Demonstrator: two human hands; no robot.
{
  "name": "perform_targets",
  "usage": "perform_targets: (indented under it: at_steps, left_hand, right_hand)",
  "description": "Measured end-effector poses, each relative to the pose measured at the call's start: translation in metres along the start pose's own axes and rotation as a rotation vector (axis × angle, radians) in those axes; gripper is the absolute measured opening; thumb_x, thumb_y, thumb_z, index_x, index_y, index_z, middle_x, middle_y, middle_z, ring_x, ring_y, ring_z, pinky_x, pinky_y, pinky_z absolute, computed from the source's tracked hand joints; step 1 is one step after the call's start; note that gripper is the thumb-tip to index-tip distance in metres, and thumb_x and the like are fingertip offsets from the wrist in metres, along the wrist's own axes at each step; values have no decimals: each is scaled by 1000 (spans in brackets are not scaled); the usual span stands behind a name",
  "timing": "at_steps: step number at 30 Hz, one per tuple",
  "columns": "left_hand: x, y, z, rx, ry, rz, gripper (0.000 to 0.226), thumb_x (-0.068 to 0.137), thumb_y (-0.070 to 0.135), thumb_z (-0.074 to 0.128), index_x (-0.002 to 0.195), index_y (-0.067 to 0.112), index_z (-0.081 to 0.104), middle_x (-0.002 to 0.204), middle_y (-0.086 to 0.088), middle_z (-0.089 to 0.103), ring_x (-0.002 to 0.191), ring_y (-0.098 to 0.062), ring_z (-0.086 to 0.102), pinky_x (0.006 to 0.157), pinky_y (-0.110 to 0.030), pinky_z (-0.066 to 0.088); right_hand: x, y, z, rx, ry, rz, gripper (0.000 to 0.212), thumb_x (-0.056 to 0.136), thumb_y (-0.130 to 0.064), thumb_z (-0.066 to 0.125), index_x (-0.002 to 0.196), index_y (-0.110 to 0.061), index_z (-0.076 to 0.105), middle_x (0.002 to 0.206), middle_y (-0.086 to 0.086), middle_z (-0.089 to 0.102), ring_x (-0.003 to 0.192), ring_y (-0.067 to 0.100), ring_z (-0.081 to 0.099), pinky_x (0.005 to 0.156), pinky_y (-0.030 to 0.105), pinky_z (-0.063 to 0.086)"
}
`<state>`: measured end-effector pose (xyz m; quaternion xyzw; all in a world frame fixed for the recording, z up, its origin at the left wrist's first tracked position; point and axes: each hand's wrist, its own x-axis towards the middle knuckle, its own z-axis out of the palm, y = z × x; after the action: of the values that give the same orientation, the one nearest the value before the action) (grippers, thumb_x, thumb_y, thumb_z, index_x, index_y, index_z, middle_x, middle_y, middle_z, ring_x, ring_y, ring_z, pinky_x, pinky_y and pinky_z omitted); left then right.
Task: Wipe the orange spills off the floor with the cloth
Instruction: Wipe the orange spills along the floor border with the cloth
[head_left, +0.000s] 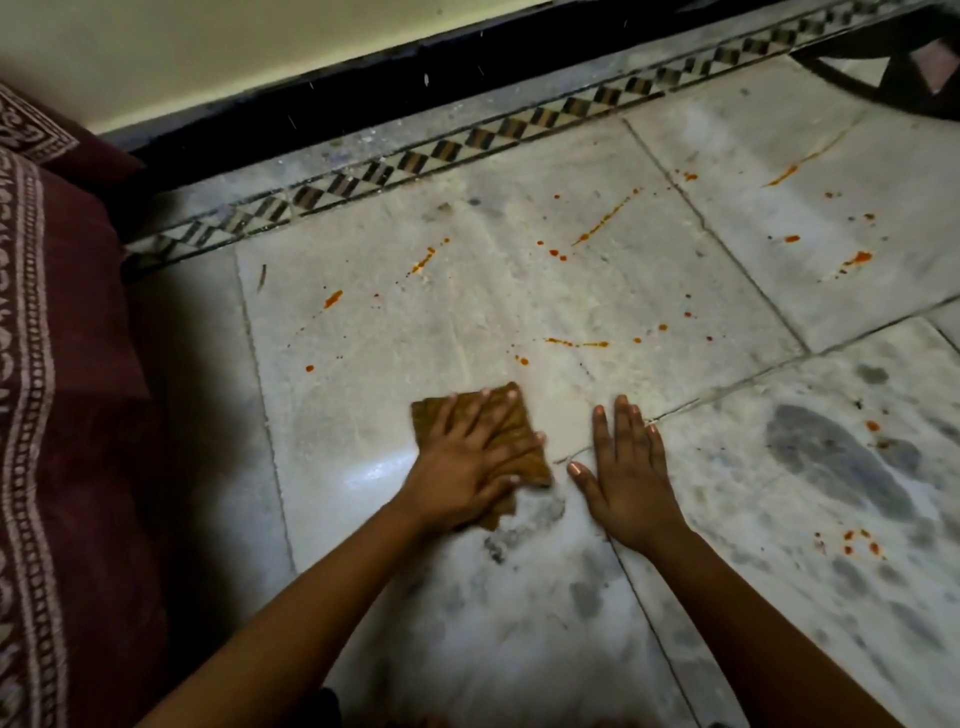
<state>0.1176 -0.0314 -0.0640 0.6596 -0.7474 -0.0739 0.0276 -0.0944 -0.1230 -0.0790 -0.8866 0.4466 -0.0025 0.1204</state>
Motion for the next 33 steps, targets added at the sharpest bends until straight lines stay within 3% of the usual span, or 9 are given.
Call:
perform_targets:
  at_steps: [3, 7, 11, 15, 20, 22, 26, 30, 33]
  left_hand:
    - [-13, -25, -3, -6, -4, -176, 57, 91, 61, 19, 140, 40, 39, 157, -5, 11, 142, -38, 17, 113, -49, 0]
    - [41, -38, -18, -70, -50, -528, 62, 83, 65, 9, 141, 50, 23, 159, -10, -1, 143, -41, -3, 112, -55, -8]
    - [47, 11, -11, -31, -55, -394, 55, 90, 57, 17, 141, 49, 0, 158, -15, -3, 143, -42, -7, 113, -55, -9]
    - [-14, 15, 3, 26, -23, -200, 52, 92, 57, 24, 143, 48, 21, 156, -12, 18, 140, -42, 19, 111, -50, 2]
    - [10, -56, -19, -52, -74, -539, 65, 81, 67, 7, 143, 49, 13, 159, -5, -1, 144, -38, -1, 113, -53, -5]
    - [54, -67, -27, -104, -132, -588, 60, 86, 68, 12, 143, 51, 15, 159, -4, -5, 143, -39, -8, 112, -56, -5]
    - [109, -37, -32, -84, -184, -434, 51, 95, 58, 23, 144, 49, 13, 159, -6, -6, 143, -38, -11, 112, -56, -11]
    - [62, -1, -18, -30, -121, -135, 60, 87, 64, 8, 144, 46, 10, 157, -1, -7, 144, -32, -11, 113, -48, -13]
    - [17, -25, -10, 33, -93, -15, 52, 93, 62, 12, 144, 50, 12, 156, -1, 7, 144, -31, 7, 113, -45, 1]
  right_hand:
    - [0, 0, 4, 3, 13, 4, 73, 95, -56, 7, 145, -5, 21, 150, 26, 24, 139, 33, 15, 112, 37, 0]
    - [-1, -1, 5, 18, 14, 6, 75, 95, -57, 7, 146, -4, 20, 152, 24, 17, 140, 32, 12, 112, 37, -2]
    - [0, -1, 4, 21, 20, 6, 76, 95, -58, 6, 146, -4, 21, 152, 22, 15, 139, 36, 19, 112, 39, 1]
    - [0, 0, 4, 20, 15, 11, 73, 95, -57, 8, 146, -5, 18, 151, 24, 18, 140, 33, 13, 112, 37, -2]
    - [0, -2, 3, 18, 10, 23, 72, 95, -56, 8, 146, -6, 16, 152, 22, 16, 140, 31, 10, 112, 36, -1]
    - [-1, -2, 2, 15, 9, 18, 72, 95, -56, 8, 146, -6, 16, 152, 22, 18, 140, 31, 11, 112, 37, 0]
    - [2, -10, -2, 27, 56, 130, 74, 96, -54, 8, 143, -1, 29, 149, 25, 27, 138, 32, 18, 113, 40, 1]
    - [19, -12, -8, 38, 109, 271, 76, 96, -51, 5, 140, 4, 34, 146, 27, 33, 136, 32, 22, 113, 42, 1]
    - [25, -6, -5, 37, 122, 280, 78, 95, -53, 5, 140, 4, 35, 146, 28, 33, 135, 34, 22, 111, 45, 8]
